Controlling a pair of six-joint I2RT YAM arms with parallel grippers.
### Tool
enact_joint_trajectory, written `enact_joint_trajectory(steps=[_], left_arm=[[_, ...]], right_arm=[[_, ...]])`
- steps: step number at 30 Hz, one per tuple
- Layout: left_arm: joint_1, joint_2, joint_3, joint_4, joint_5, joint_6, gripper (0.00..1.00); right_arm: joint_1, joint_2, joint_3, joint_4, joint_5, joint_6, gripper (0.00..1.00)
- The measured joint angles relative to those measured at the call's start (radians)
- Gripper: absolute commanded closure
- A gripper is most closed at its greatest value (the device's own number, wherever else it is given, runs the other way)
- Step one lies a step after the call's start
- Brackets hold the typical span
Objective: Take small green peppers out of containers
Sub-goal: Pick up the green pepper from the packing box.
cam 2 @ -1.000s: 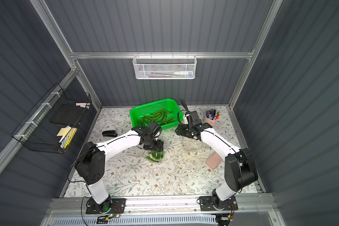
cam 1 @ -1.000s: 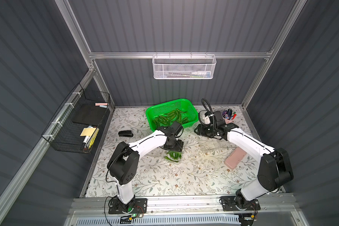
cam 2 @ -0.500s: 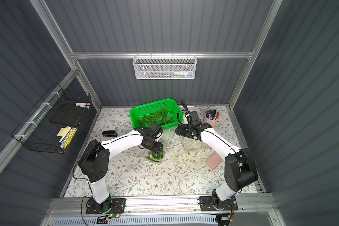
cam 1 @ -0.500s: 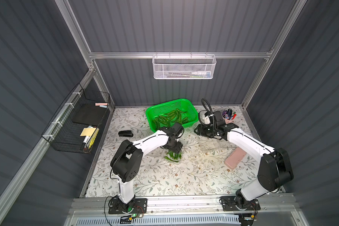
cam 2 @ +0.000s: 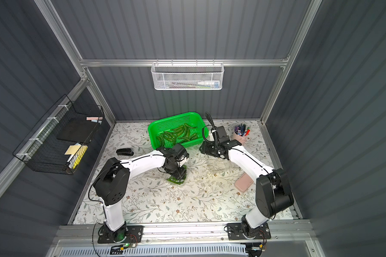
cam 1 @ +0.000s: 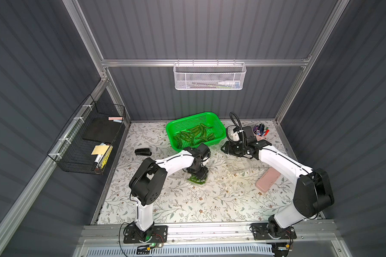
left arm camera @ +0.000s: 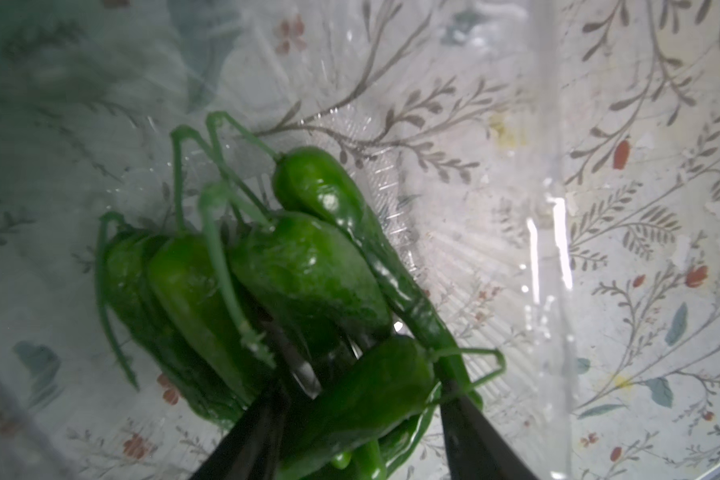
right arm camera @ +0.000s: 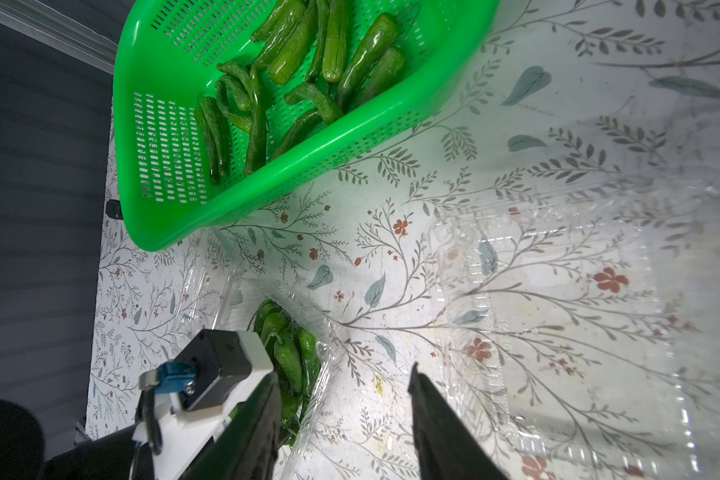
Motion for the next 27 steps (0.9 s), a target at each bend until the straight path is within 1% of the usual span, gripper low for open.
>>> enact_joint_trajectory(steps=[2, 5, 10, 13, 16, 17, 19, 21, 23, 27], left_arm=[[-0.001, 0.013, 0.000, 0.000, -0.001, -0.001, 0.50], [-0.001, 0.019, 0.002, -0.003, -0.008, -0.005, 0.61], [-0.001, 0.019, 0.042, -0.017, -0.027, -0.014, 0.68], [-0.001, 0.019, 0.067, -0.027, -0.027, -0.021, 0.75], [-0.001, 0.017, 0.101, -0.047, -0.025, -0.029, 0.83], [-0.001, 0.013, 0.115, -0.051, -0.022, -0.032, 0.85], [-0.001, 0.000, 0.134, -0.058, -0.016, -0.039, 0.92], [-0.001, -0.023, 0.157, -0.064, -0.004, -0.039, 0.97], [-0.001, -0.050, 0.182, -0.066, 0.006, -0.046, 1.00], [0.000, -0.087, 0.250, -0.072, 0.008, -0.056, 1.00]], right_arm=[[0.000, 0.000, 0.000, 0.000, 0.000, 0.000, 0.48], [0.000, 0.000, 0.000, -0.001, 0.000, -0.002, 0.48], [0.000, 0.000, 0.000, -0.001, 0.000, -0.002, 0.48], [0.000, 0.000, 0.000, -0.002, 0.000, -0.003, 0.48], [0.000, 0.000, 0.000, -0.003, 0.000, -0.006, 0.48], [0.000, 0.000, 0.000, -0.003, 0.000, -0.006, 0.47], [0.000, 0.000, 0.000, -0.004, 0.000, -0.006, 0.47], [0.000, 0.000, 0.000, -0.005, 0.000, -0.006, 0.47], [0.000, 0.000, 0.000, -0.007, 0.000, -0.006, 0.47], [0.000, 0.000, 0.000, -0.007, 0.000, -0.006, 0.47]])
